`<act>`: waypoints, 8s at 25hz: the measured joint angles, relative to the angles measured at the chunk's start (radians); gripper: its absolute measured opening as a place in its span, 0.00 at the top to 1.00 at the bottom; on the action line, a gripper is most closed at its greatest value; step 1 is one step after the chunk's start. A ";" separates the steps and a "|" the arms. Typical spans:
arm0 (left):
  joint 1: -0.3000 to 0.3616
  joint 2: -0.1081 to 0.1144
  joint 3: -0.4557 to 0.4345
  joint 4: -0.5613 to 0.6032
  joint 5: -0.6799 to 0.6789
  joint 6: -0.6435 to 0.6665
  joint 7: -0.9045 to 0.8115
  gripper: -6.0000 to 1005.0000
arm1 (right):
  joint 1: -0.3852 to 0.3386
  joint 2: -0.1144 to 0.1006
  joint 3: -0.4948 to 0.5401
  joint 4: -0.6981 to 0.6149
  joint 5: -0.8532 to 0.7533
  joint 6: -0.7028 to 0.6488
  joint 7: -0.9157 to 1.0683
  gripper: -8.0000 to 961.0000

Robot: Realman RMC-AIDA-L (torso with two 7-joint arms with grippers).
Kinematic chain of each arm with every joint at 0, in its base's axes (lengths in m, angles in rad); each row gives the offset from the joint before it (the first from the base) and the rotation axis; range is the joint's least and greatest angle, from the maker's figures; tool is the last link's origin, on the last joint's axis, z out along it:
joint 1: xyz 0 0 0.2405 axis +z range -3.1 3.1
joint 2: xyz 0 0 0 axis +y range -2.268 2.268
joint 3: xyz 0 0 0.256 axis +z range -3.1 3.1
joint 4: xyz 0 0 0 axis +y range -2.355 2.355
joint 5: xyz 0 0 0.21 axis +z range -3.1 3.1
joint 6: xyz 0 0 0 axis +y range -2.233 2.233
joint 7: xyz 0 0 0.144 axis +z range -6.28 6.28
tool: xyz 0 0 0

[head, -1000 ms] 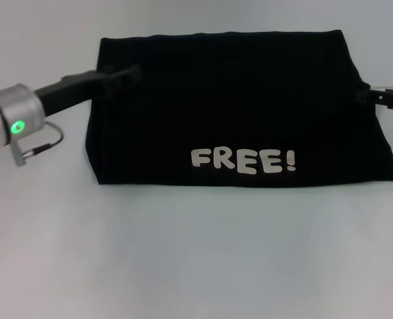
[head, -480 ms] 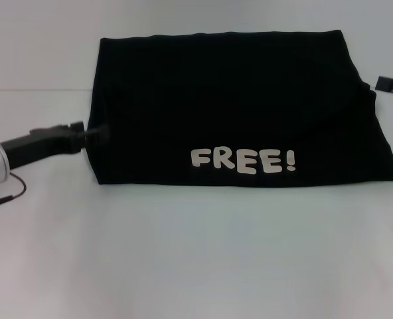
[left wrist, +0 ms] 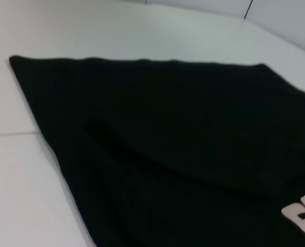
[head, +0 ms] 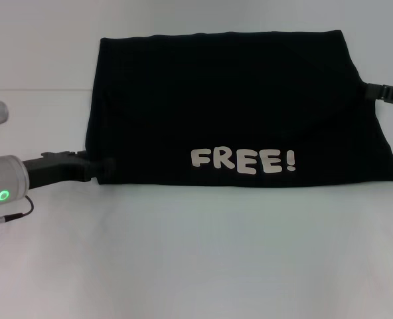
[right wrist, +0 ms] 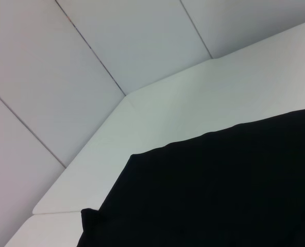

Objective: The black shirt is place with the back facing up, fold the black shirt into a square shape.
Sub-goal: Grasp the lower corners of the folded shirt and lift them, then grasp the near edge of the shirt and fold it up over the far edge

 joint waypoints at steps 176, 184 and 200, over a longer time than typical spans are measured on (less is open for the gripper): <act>-0.240 0.133 -0.250 -0.130 0.071 0.076 -0.175 0.95 | 0.008 -0.057 0.082 0.058 -0.238 0.172 0.022 0.96; -0.324 0.118 -0.113 -0.194 0.070 -0.241 -0.163 0.94 | 0.138 -0.058 -0.065 0.161 -0.237 0.476 0.064 0.96; -0.357 0.076 0.035 -0.198 0.069 -0.479 -0.162 0.94 | 0.240 -0.037 -0.123 0.253 -0.232 0.767 0.032 0.95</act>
